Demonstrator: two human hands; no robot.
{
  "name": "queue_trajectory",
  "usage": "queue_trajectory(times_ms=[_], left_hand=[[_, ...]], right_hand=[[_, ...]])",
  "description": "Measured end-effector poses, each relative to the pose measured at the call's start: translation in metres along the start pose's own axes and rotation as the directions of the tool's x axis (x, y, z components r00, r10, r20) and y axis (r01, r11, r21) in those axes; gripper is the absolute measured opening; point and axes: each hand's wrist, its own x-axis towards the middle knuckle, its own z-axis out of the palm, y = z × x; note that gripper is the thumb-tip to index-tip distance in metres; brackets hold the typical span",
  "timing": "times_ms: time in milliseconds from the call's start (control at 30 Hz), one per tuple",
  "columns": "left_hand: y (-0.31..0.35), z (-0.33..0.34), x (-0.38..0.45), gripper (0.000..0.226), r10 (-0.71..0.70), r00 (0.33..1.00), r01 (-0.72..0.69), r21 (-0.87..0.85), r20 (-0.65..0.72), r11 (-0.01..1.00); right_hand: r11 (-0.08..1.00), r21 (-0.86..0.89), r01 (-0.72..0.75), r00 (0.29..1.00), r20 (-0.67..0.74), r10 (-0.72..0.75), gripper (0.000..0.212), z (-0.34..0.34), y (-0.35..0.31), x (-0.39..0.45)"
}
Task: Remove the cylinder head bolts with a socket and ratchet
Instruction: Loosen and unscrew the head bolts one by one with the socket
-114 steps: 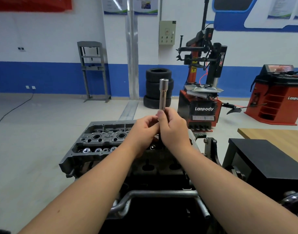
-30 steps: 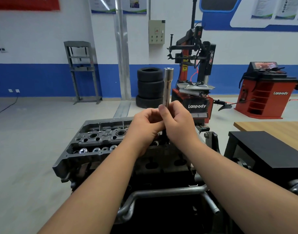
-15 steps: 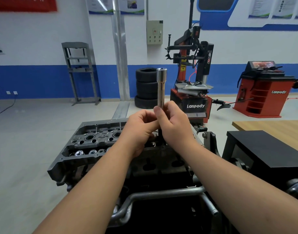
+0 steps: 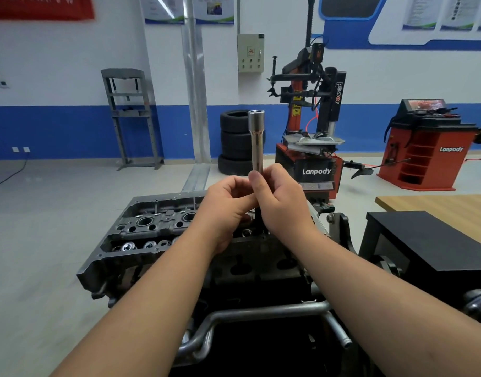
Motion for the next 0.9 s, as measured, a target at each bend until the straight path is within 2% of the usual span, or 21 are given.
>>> queue_trajectory(times_ms=[167,233,267,333,433,667,767,900], left_hand=[[0.0005,0.0011,0.0008,0.015,-0.01,0.998,0.012,-0.035,0.064,0.999],[0.0004,0.0,0.0009,0.017,-0.018,0.997,0.021,-0.034,0.069,0.999],[0.0005,-0.0004,0.0007,0.017,-0.02,0.998,0.022,-0.021,0.065,1.0],[0.0009,-0.0001,-0.0003,0.019,-0.022,0.999,0.022,0.0,0.043,1.0],[0.0007,0.001,-0.0006,0.023,-0.022,1.0,0.022,0.002,0.01,1.0],[0.0012,0.0007,0.0001,0.019,-0.039,0.998,0.042,-0.064,0.049,0.997],[0.0007,-0.0006,-0.0003,0.017,-0.041,0.998,0.043,-0.047,0.042,0.998],[-0.0017,-0.0008,-0.0005,0.021,-0.016,1.0,0.016,-0.017,-0.008,1.0]], right_hand=[[1.0,-0.012,-0.01,1.0,-0.009,0.01,0.028,-0.0018,0.0018,0.0027],[1.0,0.021,-0.018,1.0,-0.017,0.019,0.018,-0.0011,0.0015,0.0017],[0.999,0.027,-0.026,0.999,-0.017,0.027,0.014,-0.0004,0.0013,0.0011],[0.999,0.019,-0.032,0.999,-0.031,0.032,0.02,0.0002,0.0011,0.0002],[0.998,0.042,-0.049,0.998,-0.03,0.05,0.016,-0.0017,0.0002,0.0013],[0.997,0.039,-0.066,0.998,0.026,0.066,0.022,-0.0046,-0.0014,0.0038],[0.995,0.067,-0.068,0.997,0.036,0.066,0.014,-0.0044,-0.0006,0.0033],[0.994,0.067,-0.09,0.996,0.01,0.089,0.018,-0.0033,0.0007,0.0021]])
